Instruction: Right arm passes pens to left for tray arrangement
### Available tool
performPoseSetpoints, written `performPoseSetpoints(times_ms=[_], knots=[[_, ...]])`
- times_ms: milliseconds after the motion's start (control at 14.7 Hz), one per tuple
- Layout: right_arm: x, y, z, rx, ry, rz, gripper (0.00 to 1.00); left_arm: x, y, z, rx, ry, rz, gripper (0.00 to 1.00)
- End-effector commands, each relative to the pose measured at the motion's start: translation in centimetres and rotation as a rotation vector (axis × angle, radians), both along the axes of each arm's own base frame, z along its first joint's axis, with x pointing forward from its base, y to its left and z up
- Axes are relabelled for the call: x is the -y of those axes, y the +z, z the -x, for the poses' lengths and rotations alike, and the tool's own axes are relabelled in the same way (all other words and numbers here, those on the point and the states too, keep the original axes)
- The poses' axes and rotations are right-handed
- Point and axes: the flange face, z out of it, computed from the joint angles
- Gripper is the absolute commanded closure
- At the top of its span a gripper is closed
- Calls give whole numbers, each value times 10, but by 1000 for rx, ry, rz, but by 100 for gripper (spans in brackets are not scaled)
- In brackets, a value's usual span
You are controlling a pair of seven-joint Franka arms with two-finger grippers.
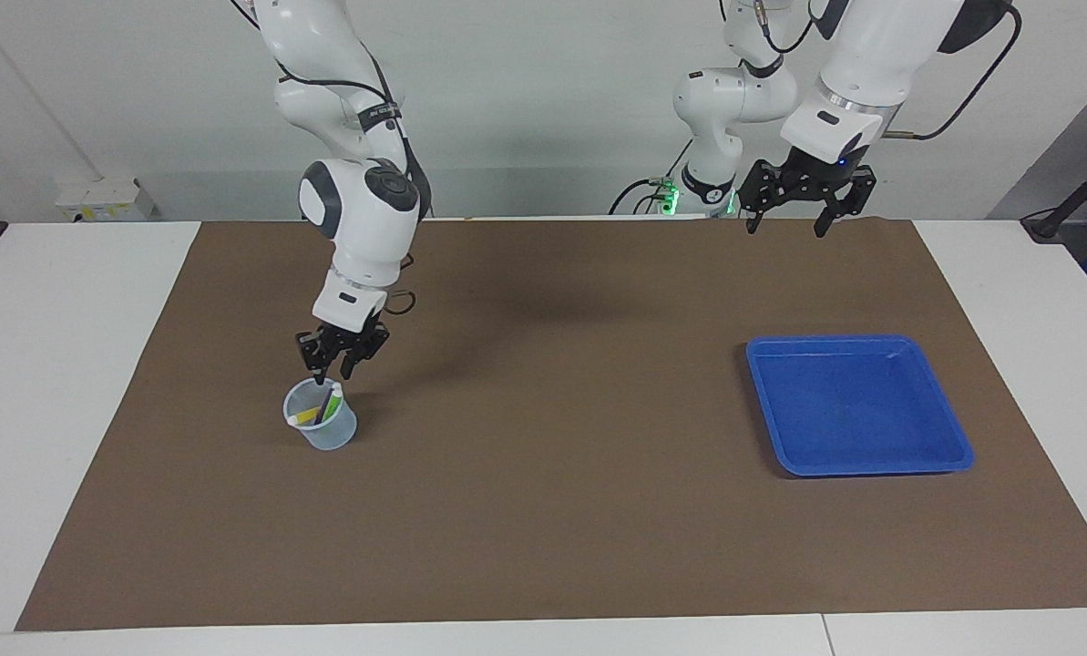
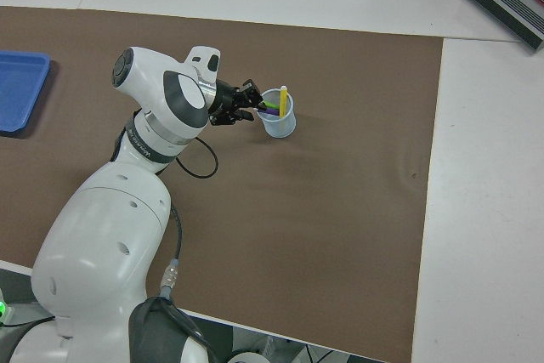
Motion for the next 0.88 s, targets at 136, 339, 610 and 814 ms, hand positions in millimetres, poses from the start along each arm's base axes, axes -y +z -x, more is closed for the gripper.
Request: performPoseSetpoints(times_ms=[136,339,610,814], knots=[[1,-8,0,-8,6,-35,61,-4,1,8,-5,-1,0,0],[1,-8,-2,1,10,-45,64,-3,1,8,-5,-2,0,0],[6,-13,-4,-4,1,-44,68,-3,1,8,-5,-2,0,0],[11,-12,-7,7,-7,-53,68,-3,1,8,-5,-2,0,0]])
